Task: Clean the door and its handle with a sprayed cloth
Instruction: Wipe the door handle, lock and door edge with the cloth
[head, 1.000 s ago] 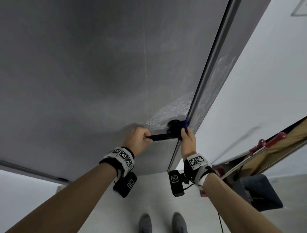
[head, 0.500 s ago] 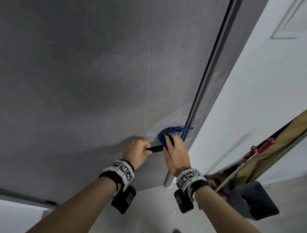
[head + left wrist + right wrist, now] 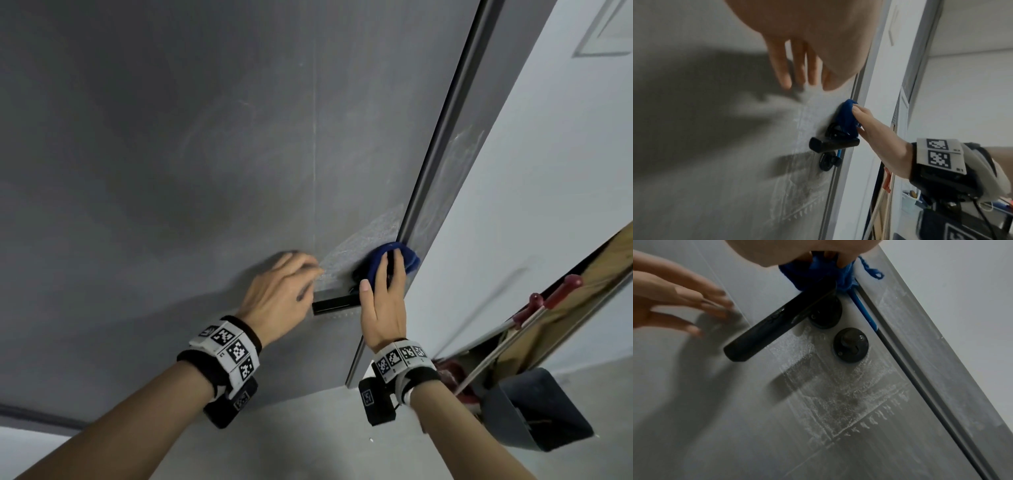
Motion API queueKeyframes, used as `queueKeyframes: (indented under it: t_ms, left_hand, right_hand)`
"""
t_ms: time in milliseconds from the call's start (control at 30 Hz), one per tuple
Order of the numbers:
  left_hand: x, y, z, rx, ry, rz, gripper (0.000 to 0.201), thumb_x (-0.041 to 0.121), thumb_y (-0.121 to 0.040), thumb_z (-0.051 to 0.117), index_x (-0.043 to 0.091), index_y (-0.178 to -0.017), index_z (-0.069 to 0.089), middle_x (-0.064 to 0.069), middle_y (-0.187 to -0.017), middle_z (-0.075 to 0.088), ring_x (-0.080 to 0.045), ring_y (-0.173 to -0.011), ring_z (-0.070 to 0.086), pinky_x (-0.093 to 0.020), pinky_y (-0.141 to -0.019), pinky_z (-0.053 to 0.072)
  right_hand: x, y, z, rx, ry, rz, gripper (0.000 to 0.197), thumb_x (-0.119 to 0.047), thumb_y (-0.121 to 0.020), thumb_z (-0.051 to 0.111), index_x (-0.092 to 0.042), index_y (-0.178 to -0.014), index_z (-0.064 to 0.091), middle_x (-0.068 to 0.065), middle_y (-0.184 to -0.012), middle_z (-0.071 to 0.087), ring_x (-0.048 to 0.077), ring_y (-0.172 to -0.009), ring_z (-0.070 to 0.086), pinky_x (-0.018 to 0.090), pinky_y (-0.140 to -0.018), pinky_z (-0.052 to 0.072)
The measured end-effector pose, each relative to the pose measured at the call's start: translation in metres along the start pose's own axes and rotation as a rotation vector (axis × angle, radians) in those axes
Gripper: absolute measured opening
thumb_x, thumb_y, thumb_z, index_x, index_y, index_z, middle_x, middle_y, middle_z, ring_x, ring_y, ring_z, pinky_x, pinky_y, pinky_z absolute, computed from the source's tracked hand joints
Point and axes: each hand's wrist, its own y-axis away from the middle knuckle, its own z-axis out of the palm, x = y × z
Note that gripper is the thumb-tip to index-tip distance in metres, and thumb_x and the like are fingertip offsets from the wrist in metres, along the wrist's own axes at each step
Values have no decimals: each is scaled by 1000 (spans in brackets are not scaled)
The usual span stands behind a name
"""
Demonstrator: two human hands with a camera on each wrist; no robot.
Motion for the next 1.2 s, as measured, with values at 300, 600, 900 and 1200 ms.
queueKeyframes:
  t_ms: [300,600,900,1200]
  left_hand:
    - [-28,-12,-43,25,-673,48,120,22,-65,88,18,-159,14,-7,-166,5,-29,-150,12,-48,-120,3]
    - [-28,-12,-40,38,-714,42,124,24,-62,92,18,-159,15,-5,-165,5,-28,-150,7,-50,-119,11]
    - [-27,-13,-39,58,-727,45,123,23,-61,92,18,-159,17,-6,-165,8,-29,-150,11,-51,-119,11]
    - [-19,-21,-46,91,-732,40,118,23,-65,90,18,-159,17,-11,-166,5,-32,-151,10,-53,-119,13]
  right_hand:
    - [-15,21,19,-170,312,-109,73,-52,-103,5,-7,-159,10,13,-168,2,26,-156,0,46,-126,9]
    - [-14,-9,-8,-32,176,-52,69,-46,-105,17,-8,-159,-1,10,-168,-7,18,-156,-7,28,-122,-11]
    - [-8,1,-5,-109,271,-89,68,-45,-105,19,-6,-159,6,15,-168,-1,25,-155,0,39,-126,-1]
    - [-39,-40,-36,21,177,-178,68,-38,-105,29,-10,-159,-1,2,-166,-16,19,-155,-10,42,-126,5]
